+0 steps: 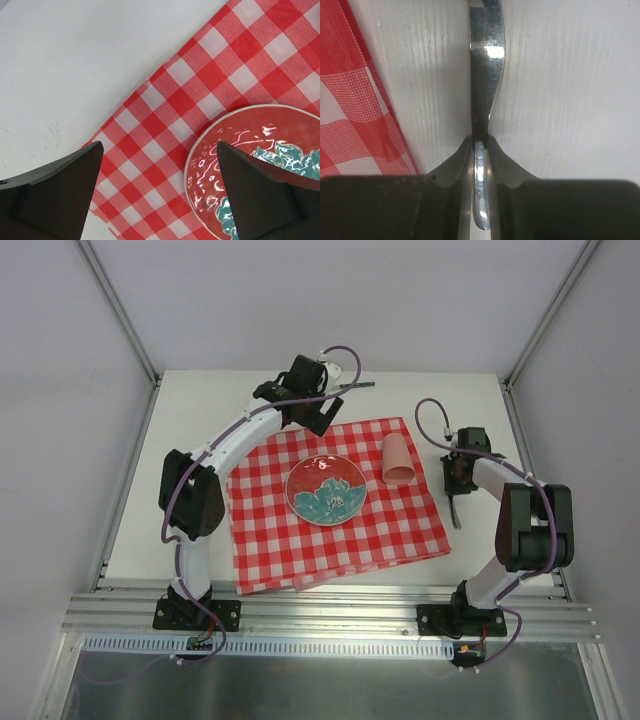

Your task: Set the dinner table for one person

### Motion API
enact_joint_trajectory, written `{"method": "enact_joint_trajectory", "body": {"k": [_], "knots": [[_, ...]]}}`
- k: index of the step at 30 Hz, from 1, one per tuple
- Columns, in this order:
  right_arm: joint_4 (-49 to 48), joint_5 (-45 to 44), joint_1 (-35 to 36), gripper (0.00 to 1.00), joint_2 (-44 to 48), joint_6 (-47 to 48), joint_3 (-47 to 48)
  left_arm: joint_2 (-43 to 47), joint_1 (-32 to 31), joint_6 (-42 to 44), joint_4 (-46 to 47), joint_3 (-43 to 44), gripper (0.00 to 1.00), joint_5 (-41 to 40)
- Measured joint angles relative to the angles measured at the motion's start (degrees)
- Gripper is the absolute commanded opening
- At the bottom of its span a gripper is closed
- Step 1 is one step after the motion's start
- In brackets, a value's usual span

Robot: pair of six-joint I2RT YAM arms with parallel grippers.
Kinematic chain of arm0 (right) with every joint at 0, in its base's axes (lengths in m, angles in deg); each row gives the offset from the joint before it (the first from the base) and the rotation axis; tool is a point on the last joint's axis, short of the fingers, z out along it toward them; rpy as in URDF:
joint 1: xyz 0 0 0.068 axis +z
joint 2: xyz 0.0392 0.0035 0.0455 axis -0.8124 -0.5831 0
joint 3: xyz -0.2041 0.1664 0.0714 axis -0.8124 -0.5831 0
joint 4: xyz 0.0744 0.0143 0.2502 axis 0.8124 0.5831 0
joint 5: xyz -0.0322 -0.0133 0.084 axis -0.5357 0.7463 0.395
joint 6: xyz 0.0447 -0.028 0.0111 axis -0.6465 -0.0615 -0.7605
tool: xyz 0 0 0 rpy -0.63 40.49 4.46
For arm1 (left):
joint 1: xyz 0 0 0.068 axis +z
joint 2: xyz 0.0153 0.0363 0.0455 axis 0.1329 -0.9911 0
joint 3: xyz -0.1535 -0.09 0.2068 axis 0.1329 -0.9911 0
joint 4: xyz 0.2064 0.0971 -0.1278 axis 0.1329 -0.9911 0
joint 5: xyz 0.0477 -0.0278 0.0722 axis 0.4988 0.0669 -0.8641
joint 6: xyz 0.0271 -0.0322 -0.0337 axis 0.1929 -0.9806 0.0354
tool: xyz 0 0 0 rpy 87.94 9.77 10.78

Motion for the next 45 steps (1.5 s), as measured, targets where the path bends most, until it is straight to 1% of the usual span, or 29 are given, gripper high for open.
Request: {"method": "enact_joint_trajectory", "body": {"k": [4, 12, 18, 19, 22, 25, 27, 30, 33, 38, 42, 45], "knots": [[1.4, 0.1, 0.0, 0.00, 1.1, 0.0, -0.5, 0.0, 0.0, 0.0, 0.0, 0.0, 0.99, 0.0], [8.1, 0.7, -0.1, 0.00, 7.3, 0.2, -0.9, 0.8, 0.1, 0.4, 0.0, -0.1, 0.99, 0.0], [9.9, 0.7, -0.1, 0.01, 7.6, 0.9, 0.3, 6.4, 0.2, 0.9, 0.3, -3.8, 0.99, -0.1], [10.4, 0.7, -0.1, 0.10, 7.6, 0.9, 0.3, 7.7, 0.2, 1.0, 0.3, -4.7, 0.99, -0.1], [12.1, 0.7, -0.2, 0.28, 7.6, 1.4, 0.3, 10.9, 0.2, 1.9, 0.4, -7.0, 0.99, -0.2], [13.1, 0.7, -0.3, 0.35, 8.0, 2.6, -0.4, 14.1, 0.2, 2.6, 0.6, -9.3, 0.99, -0.3], [13.5, 0.8, -0.3, 0.37, 9.2, 3.6, -2.2, 15.7, 0.2, 3.1, 0.7, -10.9, 0.99, -0.4], [14.6, 1.1, -0.3, 0.38, 11.1, 4.9, -5.4, 16.9, 0.2, 3.3, 0.7, -12.5, 0.99, -0.7], [15.8, 1.1, -0.3, 0.37, 10.0, 5.4, -5.8, 17.0, 0.5, 3.4, 0.6, -13.7, 0.99, -1.0], [17.9, 1.4, -0.4, 0.34, 4.1, 5.6, -2.5, 17.2, 0.6, 3.5, 0.5, -14.0, 0.99, -1.1], [21.1, 1.4, -0.4, 0.34, 0.6, 5.5, 1.0, 18.6, 1.0, 3.5, 0.5, -14.2, 0.99, -1.1], [22.0, 1.0, -0.4, 0.16, -0.5, 5.4, 2.0, 19.9, 1.4, 3.5, 0.6, -14.3, 0.99, -1.1]]}}
